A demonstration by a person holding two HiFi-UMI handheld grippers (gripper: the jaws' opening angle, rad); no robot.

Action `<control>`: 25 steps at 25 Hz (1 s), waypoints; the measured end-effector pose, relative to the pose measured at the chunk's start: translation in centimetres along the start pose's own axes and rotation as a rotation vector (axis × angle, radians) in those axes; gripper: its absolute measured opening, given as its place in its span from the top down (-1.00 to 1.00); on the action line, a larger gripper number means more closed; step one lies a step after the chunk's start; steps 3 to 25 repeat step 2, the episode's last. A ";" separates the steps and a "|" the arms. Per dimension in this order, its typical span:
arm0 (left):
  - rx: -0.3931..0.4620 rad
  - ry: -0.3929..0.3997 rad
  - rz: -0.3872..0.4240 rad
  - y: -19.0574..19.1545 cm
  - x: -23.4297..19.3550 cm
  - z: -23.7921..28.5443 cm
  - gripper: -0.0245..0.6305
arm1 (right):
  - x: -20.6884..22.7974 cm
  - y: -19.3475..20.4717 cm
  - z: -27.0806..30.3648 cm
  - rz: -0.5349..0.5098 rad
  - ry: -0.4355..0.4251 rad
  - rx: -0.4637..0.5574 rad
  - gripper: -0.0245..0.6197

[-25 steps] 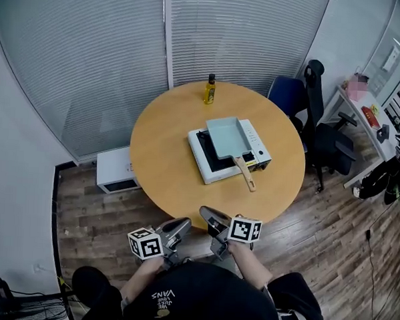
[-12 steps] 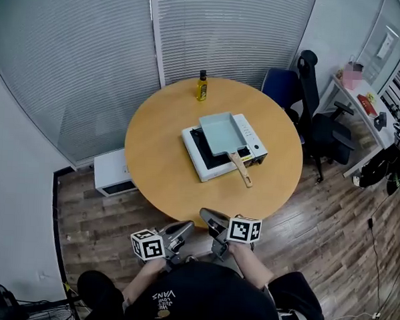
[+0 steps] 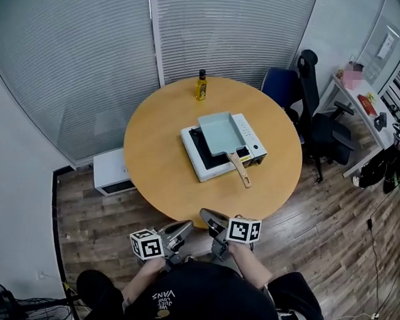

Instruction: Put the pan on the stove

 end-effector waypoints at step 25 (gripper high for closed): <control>-0.002 -0.002 -0.001 0.0 0.0 0.1 0.89 | 0.0 -0.1 0.0 0.005 -0.002 -0.001 0.88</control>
Point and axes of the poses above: the fingertips, and each gripper's own axes: z forward along the fingers, x to its right, y out of its underside, the point moved 7 cm from there along -z, backward along the fingers, and after that the axes turned 6 degrees about y, right-handed, at the moved point
